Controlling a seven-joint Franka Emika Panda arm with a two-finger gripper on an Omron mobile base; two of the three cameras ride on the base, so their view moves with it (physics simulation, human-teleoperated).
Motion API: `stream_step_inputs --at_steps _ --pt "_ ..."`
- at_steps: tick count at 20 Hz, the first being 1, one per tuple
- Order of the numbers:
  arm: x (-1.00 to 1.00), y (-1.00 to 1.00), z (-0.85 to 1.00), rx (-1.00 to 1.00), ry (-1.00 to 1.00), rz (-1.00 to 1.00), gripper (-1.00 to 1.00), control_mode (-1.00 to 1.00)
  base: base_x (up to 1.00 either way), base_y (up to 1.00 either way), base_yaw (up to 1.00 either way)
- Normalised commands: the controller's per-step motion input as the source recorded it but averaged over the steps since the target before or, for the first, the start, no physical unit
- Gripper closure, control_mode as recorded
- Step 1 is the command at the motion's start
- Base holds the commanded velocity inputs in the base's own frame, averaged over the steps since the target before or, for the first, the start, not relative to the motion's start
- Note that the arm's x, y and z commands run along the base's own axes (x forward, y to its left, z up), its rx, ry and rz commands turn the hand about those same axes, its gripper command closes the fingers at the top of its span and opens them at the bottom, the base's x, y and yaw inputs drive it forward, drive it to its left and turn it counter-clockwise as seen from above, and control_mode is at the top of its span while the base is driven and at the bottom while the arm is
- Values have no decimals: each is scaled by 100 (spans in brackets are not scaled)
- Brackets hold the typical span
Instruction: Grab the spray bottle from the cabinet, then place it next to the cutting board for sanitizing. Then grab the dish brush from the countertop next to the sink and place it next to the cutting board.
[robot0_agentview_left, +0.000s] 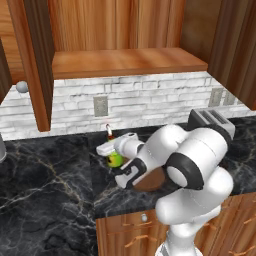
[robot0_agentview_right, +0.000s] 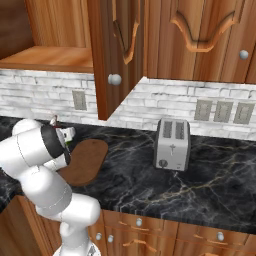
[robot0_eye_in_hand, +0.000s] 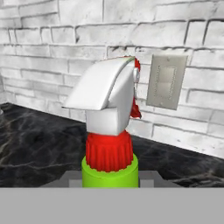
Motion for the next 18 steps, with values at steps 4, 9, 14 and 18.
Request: stream_step_inputs --at_steps 4,9,14,18 --pt "30 28 -34 7 3 0 100 -100 0 0 0" --pt "22 18 -43 5 0 0 100 -100 0 0 0" --pt "17 14 -62 2 0 0 100 -100 0 0 0" --pt "1 3 -61 0 0 0 100 -100 0 0 0"
